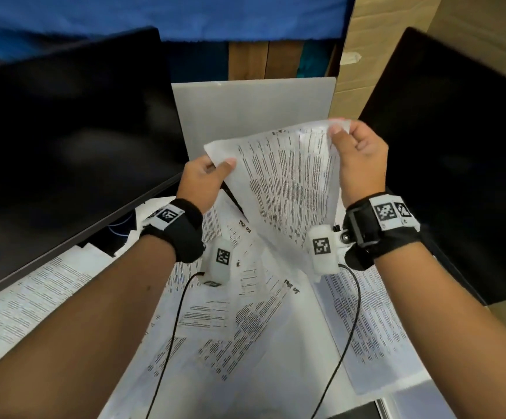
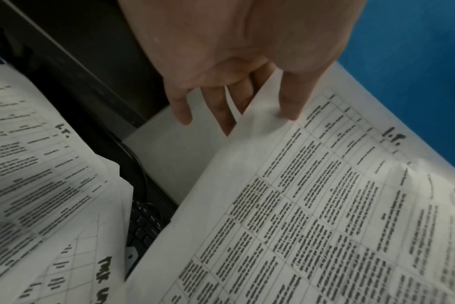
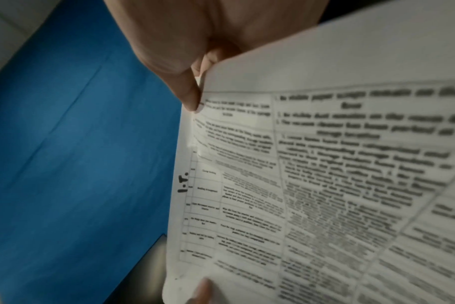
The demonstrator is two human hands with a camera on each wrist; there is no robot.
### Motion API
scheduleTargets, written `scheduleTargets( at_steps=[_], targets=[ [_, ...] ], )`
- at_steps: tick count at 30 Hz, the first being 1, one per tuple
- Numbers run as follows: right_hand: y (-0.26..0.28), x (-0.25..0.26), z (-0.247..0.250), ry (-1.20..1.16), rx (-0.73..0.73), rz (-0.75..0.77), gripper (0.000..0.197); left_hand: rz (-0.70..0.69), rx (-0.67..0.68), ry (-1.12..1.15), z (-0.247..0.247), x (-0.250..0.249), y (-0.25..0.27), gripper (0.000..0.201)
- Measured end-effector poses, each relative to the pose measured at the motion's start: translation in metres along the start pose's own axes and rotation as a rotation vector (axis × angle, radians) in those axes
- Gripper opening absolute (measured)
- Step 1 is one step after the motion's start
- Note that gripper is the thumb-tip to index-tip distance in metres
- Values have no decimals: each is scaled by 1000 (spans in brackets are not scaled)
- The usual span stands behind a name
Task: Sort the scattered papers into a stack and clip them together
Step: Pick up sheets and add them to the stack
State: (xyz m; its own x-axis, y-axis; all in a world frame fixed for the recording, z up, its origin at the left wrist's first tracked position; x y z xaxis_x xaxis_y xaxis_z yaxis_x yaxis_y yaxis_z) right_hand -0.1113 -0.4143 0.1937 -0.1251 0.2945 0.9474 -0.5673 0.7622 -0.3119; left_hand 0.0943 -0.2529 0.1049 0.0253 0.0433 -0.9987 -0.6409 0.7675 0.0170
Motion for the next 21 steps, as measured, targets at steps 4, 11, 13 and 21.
scheduleTargets(
  at_steps=[4,11,13,21],
  targets=[
    [4,-50,15,130,-53,-169,28,13,-75,48,14,1,0,18],
    [121,-211,-26,788,770,-831,27,-9,-179,111,34,-9,-2,17],
    [145,-225,-36,925,924,-843,35,-26,-182,102,35,-17,-2,17],
    [96,-190,-28,876,619,-672,17,-112,-146,68,42,-41,-1,19]
  ],
)
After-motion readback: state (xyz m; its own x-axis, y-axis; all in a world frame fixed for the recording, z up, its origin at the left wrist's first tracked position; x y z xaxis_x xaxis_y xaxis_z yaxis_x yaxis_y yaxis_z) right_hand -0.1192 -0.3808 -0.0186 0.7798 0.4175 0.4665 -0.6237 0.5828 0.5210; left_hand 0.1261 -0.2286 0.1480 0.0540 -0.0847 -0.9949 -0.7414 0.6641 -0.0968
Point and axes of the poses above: each hand's wrist, its own y-axis away from the middle knuckle, its own z-axis out of the back of the hand, x = y × z, the point moved 8 cm from there along -y, towards the middle knuckle, and after that the axes turned 11 degrees about x, right-handed, at the moved point
